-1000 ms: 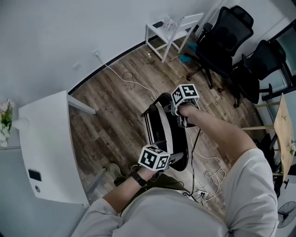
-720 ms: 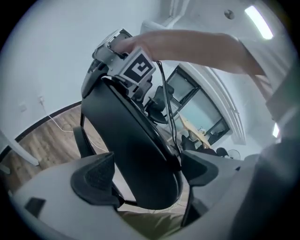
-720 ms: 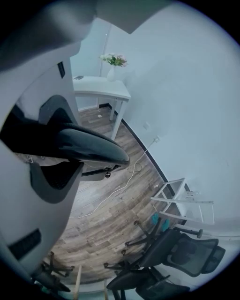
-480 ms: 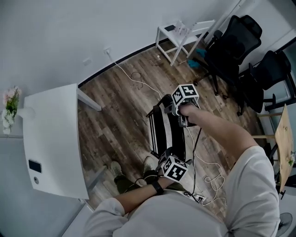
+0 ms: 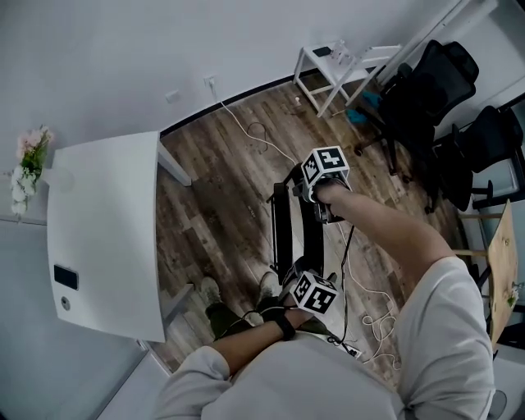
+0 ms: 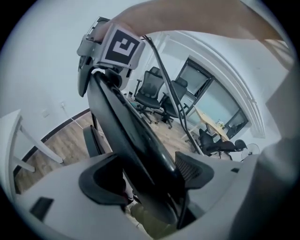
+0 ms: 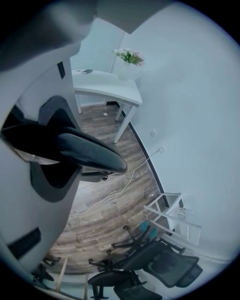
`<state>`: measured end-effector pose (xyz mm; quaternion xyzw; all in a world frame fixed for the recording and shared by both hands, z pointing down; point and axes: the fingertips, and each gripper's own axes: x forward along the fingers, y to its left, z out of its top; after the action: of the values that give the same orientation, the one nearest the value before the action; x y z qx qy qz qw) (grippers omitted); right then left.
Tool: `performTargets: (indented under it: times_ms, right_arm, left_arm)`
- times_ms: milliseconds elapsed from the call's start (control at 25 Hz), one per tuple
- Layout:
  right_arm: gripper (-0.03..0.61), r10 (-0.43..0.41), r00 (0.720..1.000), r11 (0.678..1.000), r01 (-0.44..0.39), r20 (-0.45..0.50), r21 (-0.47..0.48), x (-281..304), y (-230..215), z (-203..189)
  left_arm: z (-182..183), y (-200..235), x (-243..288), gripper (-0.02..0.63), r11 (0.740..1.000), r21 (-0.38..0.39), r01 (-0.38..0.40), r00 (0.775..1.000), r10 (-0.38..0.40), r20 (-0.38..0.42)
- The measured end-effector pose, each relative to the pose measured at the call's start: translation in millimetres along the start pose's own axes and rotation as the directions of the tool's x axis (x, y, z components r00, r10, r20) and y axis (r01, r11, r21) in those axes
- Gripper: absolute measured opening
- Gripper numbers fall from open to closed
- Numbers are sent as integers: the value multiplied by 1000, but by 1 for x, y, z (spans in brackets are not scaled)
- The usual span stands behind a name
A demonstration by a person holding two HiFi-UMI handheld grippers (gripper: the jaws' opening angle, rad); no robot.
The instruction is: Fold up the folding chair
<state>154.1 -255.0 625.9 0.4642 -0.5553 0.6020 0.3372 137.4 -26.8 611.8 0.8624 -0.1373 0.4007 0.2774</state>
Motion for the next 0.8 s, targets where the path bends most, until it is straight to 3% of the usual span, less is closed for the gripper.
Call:
performTargets:
  times_ms: [400,800]
  right_arm:
    - [152,-78,997,996,78,0,-44,32,78,13]
    - [140,-75,997,995,74,-4,-63,64,183,30]
  left_arm:
    - [-35,67,-56,301,997,-83,1,1000,1,28]
    - [-75,146,-133,288,994,-110,-5,999,11,51]
